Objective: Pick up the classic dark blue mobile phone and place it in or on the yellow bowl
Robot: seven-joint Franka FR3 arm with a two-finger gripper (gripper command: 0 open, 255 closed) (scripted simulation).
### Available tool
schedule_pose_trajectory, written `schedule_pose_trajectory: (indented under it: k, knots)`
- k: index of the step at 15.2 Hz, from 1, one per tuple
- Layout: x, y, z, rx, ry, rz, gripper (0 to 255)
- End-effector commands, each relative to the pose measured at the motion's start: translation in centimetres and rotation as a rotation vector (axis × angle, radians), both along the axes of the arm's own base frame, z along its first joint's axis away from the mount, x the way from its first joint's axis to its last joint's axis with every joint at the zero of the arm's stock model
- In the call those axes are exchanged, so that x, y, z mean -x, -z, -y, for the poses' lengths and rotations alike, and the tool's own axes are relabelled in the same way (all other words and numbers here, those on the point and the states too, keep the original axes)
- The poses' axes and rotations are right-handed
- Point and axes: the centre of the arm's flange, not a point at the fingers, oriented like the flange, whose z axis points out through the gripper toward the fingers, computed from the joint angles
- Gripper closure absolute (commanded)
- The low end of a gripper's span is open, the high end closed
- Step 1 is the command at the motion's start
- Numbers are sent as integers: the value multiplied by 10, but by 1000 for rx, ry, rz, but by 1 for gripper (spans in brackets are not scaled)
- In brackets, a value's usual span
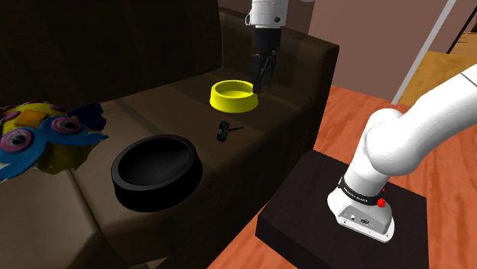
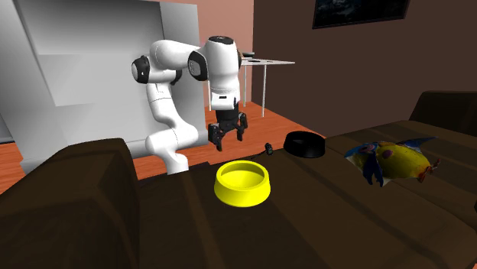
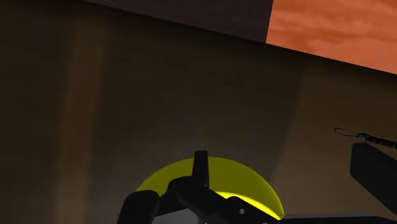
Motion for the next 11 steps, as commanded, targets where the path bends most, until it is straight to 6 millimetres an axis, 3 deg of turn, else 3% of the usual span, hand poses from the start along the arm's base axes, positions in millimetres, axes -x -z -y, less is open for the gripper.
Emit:
schedule_pose_trajectory:
  k: [1, 11]
  knots:
    - [-7, 6, -23, -22, -31, -13, 0]
    - [-33, 21, -141, -124, -185, -76, 0]
